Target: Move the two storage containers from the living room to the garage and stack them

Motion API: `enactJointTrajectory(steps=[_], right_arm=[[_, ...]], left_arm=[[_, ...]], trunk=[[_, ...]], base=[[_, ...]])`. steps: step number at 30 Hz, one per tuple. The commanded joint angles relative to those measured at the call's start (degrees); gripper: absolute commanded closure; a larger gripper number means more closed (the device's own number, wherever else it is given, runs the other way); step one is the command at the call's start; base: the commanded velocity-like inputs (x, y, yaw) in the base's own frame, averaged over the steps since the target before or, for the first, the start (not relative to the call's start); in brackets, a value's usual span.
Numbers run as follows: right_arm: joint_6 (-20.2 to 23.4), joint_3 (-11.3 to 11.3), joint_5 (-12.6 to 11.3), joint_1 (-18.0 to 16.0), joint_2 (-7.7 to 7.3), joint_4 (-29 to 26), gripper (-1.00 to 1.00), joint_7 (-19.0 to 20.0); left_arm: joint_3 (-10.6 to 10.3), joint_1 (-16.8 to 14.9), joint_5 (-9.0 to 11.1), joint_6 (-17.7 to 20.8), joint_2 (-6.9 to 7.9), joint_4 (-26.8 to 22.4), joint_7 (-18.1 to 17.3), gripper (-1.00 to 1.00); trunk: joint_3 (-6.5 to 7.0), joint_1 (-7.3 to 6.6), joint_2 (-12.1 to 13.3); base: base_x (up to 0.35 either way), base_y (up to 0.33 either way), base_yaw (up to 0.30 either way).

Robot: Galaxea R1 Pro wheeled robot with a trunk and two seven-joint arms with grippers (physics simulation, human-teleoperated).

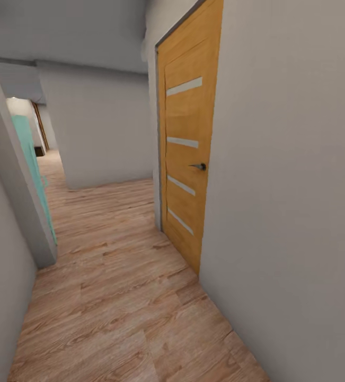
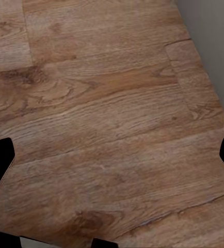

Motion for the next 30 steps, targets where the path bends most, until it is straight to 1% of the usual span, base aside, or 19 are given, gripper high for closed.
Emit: enactJointTrajectory(steps=[1,30], right_arm=[[-0.04,-0.01,0.09,0.03,-0.01,-0.1,-1.0,0.0],[-0.02,-0.02,-0.01,0.03,0.01,-0.1,-1.0,-0.41]], left_arm=[[-0.18,-0.1,0.32,-0.27,0.0,0.21,-0.01,-1.0],[-0.44,-0.1,0.32,-0.11,0.06,0.21,-0.02,-1.0]], trunk=[[-0.05,0.04,-0.03],[-0.05,0.04,-0.03]], base=[[0.325,0.0,0.3],[0.325,0.0,0.3]])
